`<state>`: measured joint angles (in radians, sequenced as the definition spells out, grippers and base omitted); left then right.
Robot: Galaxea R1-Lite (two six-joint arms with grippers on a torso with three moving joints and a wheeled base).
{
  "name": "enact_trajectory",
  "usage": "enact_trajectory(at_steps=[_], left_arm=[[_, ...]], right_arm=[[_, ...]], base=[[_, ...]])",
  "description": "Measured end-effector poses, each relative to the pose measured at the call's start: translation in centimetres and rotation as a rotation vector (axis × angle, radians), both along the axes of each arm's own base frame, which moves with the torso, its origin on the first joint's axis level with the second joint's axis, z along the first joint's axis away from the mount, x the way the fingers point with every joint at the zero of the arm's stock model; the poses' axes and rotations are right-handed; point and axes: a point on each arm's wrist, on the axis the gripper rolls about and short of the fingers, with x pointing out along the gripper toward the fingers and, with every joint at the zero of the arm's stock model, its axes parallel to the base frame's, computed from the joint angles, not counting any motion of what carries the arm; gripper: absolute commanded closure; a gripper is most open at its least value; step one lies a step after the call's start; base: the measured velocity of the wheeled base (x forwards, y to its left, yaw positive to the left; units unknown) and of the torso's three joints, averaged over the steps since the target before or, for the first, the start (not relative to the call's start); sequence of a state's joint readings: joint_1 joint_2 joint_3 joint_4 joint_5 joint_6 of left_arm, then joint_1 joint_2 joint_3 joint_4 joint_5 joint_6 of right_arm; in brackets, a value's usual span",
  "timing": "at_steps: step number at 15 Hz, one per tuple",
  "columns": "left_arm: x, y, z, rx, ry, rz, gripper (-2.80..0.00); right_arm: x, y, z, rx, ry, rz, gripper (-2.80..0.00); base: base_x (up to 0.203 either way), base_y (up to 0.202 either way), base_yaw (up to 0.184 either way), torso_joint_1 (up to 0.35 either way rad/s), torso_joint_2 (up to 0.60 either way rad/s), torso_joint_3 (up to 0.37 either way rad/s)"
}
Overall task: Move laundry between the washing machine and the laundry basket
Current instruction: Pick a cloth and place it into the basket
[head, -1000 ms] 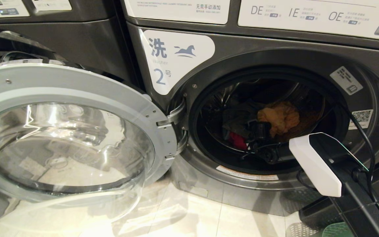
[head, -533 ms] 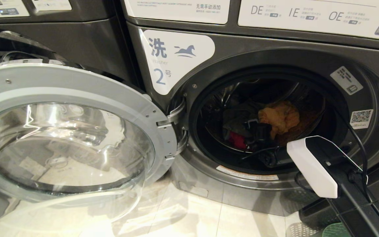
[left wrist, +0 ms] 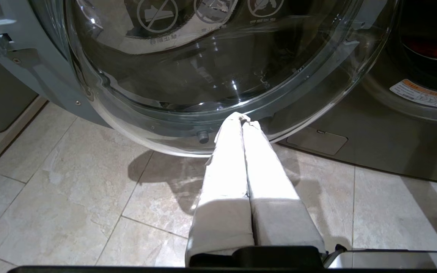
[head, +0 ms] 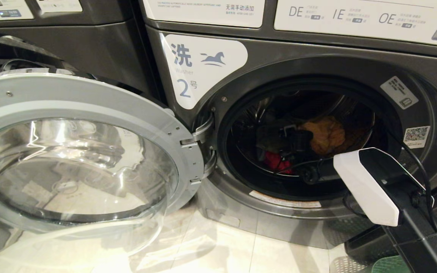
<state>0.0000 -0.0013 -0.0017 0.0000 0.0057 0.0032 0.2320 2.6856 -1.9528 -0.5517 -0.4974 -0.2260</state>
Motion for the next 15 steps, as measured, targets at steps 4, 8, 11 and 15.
enact_trajectory(at_steps=[4,8,11,15], left_arm=[[0.0,0.0,0.0,0.000,0.000,0.000,0.00],[0.0,0.0,0.0,-0.001,0.000,0.000,0.00],[0.0,0.0,0.0,-0.001,0.000,0.000,0.00],[0.0,0.0,0.0,-0.001,0.000,0.000,0.00]], right_arm=[[-2.4,3.0,2.1,-0.003,0.008,0.038,0.00],[-6.1,5.8,3.1,-0.010,0.011,0.079,0.00],[-10.1,6.8,3.3,-0.020,0.021,0.104,0.00],[-16.3,7.0,4.1,-0.023,0.004,0.124,0.00]], base=[[0.000,0.000,0.000,0.000,0.00,0.000],[0.000,0.000,0.000,0.000,0.00,0.000],[0.000,0.000,0.000,0.000,0.00,0.000],[0.000,0.000,0.000,0.000,0.00,0.000]])
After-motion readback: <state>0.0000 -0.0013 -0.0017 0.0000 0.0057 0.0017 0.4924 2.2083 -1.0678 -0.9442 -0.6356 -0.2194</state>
